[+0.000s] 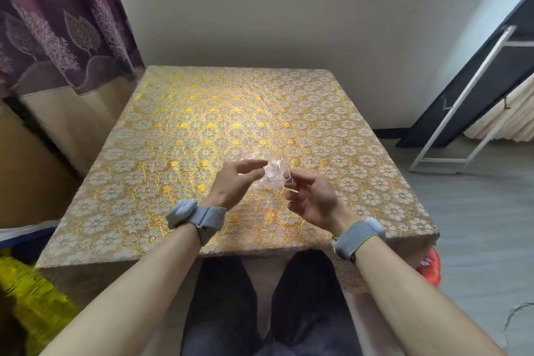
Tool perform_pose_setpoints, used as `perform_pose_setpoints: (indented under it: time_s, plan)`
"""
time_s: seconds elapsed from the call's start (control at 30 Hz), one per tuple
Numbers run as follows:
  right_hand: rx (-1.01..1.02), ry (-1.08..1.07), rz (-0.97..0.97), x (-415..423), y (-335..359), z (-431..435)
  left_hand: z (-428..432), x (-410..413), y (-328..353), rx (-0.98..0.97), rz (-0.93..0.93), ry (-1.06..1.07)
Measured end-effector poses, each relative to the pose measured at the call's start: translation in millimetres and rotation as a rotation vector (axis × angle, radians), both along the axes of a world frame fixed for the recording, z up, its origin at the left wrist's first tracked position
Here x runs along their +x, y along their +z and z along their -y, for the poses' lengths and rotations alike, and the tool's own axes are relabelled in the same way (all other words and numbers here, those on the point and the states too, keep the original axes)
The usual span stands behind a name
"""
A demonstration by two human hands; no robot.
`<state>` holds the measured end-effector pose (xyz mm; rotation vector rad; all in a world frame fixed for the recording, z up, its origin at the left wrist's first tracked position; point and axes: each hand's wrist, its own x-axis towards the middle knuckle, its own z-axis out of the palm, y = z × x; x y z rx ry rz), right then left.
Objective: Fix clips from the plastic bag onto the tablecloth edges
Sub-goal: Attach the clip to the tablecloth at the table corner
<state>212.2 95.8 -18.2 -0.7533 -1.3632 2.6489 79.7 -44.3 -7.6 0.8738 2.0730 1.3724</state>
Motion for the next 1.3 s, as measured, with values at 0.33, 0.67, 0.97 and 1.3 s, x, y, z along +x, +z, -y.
perform_pose_setpoints:
  time_s: [0.33,0.67,0.97,1.3]
  plan:
    - [-0.054,0.117,0.08,-29.1,-16.8,71.0,91.0,2.4,-8.8,-0.077,0.207,0.1]
    - [0.711,0.304,0.038,-44.2,-6.8,121.2,146.1,-11.5,-11.3,-0.048,0.37,0.258]
    - [0.682,0.484,0.059,-57.2,-8.1,172.3,190.3,1.1,-25.5,0.091,0.492,0.359]
    - [0.08,0.529,0.211,-54.2,-5.6,227.4,236.8,22.3,-51.6,0.04,0.27,0.456]
